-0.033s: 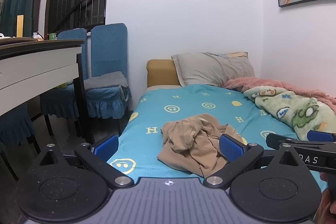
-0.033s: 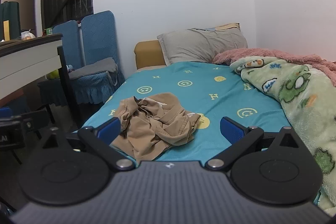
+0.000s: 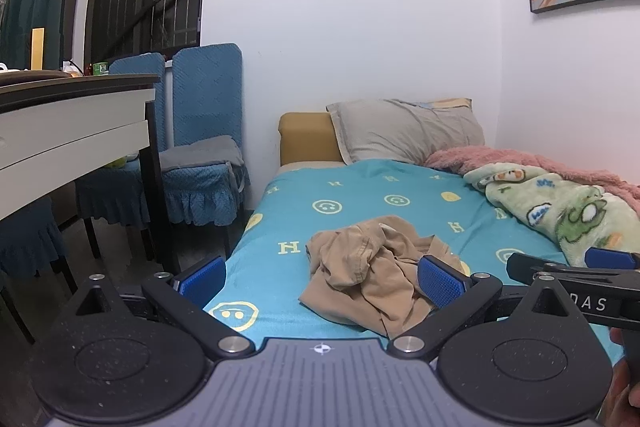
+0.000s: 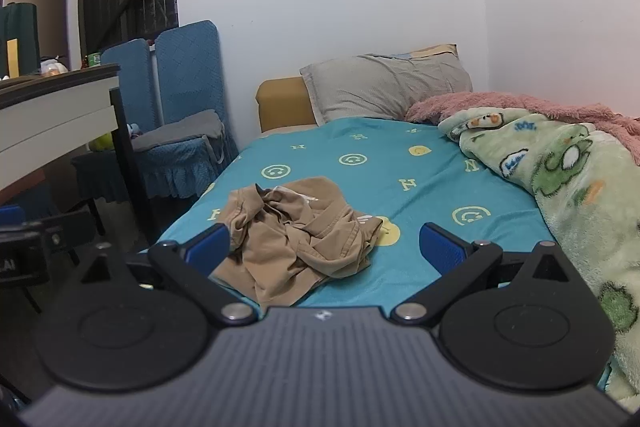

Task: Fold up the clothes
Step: 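Move both grippers toward the crumpled tan T-shirt on the bed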

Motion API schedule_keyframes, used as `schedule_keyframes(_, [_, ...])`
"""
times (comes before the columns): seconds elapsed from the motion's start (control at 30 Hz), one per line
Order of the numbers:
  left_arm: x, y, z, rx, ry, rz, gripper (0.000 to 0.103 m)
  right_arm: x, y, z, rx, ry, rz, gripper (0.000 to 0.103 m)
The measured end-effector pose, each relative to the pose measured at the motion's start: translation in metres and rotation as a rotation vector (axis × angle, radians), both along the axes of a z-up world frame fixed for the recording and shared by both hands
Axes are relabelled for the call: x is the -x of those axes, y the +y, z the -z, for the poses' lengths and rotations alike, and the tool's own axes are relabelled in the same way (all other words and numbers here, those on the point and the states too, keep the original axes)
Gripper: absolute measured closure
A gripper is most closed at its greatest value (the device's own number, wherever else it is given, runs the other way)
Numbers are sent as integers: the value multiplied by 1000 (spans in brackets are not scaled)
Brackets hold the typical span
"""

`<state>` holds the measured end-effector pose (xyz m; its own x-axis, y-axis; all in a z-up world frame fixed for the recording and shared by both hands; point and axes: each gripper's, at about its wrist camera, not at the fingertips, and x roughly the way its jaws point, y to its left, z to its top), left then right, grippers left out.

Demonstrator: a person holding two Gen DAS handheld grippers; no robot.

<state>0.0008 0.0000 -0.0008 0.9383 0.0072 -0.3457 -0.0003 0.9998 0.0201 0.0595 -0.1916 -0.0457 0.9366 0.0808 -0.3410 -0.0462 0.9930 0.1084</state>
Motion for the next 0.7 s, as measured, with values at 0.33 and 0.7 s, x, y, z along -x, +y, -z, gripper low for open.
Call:
schedule_keyframes(0.33, [-5,0,5,-4,4,-5,0,3,2,-2,11,-13,4,0])
schedule_keyframes(0.7, [-6,4,5,-10,5,-6,0,6,5,-4,22,-24,8,0])
